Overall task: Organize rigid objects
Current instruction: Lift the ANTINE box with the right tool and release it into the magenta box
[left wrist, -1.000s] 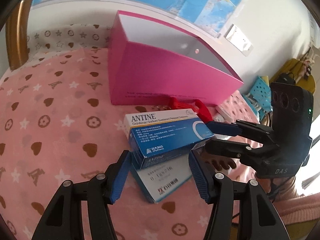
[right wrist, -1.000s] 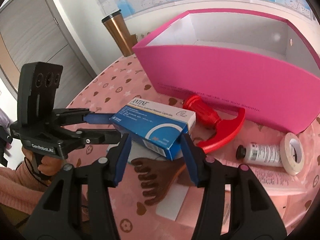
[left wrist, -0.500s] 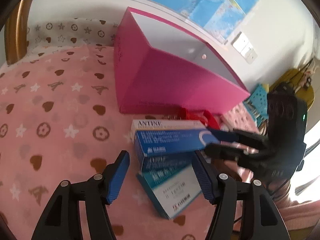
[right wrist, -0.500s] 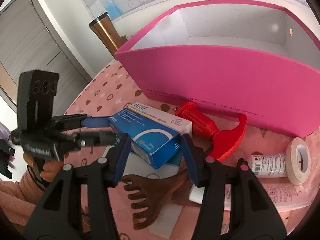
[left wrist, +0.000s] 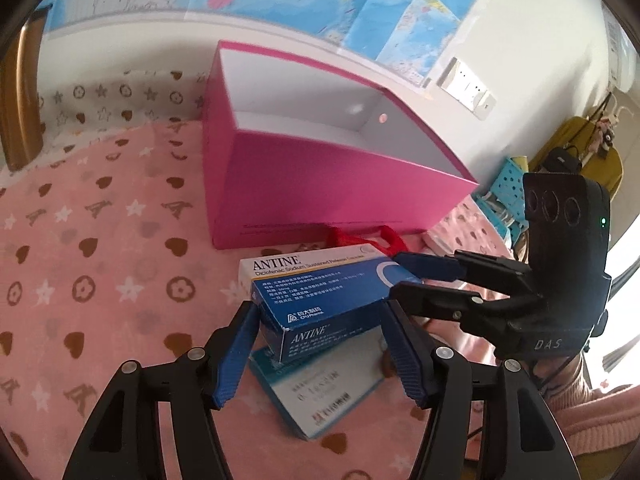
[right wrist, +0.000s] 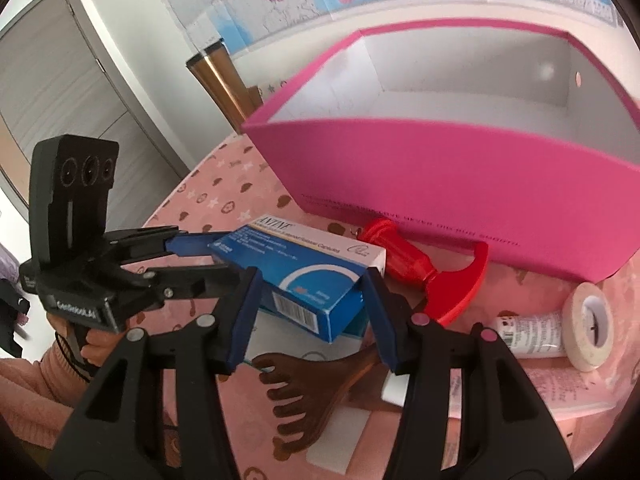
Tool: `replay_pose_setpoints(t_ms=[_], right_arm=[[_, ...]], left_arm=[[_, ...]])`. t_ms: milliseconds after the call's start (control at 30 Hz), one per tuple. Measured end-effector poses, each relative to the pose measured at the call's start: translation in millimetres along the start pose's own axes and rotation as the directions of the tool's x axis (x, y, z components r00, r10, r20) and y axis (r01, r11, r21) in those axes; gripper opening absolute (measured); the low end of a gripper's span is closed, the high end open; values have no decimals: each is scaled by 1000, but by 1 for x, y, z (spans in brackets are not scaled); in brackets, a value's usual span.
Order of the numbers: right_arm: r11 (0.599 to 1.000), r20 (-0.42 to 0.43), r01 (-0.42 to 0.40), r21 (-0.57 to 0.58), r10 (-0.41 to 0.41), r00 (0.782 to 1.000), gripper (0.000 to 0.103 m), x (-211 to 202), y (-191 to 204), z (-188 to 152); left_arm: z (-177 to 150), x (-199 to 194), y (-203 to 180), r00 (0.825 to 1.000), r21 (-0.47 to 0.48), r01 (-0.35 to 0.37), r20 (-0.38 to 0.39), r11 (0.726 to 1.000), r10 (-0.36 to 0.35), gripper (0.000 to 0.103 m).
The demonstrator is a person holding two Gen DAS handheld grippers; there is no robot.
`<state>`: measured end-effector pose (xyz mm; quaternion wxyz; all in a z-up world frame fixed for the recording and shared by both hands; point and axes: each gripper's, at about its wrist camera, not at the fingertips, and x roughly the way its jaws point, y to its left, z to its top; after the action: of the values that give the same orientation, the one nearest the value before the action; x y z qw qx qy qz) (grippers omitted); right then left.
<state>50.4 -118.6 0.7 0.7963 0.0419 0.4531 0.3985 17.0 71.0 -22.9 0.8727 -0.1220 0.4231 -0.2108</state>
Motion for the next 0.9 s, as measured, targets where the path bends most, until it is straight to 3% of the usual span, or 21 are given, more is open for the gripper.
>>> replay_pose_setpoints(t_ms=[300,567,767,900], right_arm=[[997,85,6,-78,0,996,55,-41,14,3],[989,200,17,-149,14,980,55,-82,23,33],[988,239,14,-154,24,971,55,-80,8,70],[988,226,11,-152,24,974,55,-64,-6,89]], left_arm=[[9,-24,-29,998,54,-13,65,998,10,64],[49,-38,-51,988,121,-59,146,991,41,64],[90,-22,-49,980,138,-128,168,982,104,64],[107,-1,-34,984,97,-141,120,985,129,64]])
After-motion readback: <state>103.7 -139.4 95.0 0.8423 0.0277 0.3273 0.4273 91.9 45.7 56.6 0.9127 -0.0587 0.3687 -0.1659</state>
